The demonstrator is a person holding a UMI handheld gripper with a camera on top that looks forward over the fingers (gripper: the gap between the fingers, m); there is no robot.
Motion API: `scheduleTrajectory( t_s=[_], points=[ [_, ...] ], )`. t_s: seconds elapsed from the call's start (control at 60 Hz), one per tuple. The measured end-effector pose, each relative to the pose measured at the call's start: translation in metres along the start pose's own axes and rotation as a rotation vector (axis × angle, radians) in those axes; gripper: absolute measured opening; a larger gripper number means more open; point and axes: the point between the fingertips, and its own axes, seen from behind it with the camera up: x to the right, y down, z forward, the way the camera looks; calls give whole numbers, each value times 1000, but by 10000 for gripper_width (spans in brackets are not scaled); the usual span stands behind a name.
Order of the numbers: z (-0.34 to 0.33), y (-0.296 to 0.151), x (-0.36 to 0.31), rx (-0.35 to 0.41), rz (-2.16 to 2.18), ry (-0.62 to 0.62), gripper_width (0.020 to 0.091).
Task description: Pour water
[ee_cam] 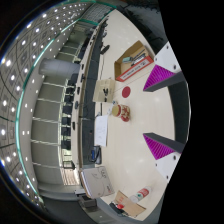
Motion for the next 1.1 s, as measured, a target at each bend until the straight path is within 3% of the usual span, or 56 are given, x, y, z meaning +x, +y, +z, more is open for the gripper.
scheduleTrajectory(
  t_s=[0.233,0.567,0.75,0.967,1.033,1.1],
  points=[
    [-14,15,-70,-2,-7,-2,854],
    [-22,75,-285,-82,14,-167,853],
    [3,83,-394,-20,-20,-249,858],
    [69,67,-459,105,-35,-264,858],
    [88,62,-468,137,-22,-258,814],
    [104,56,-470,169,-15,-237,672]
  ],
)
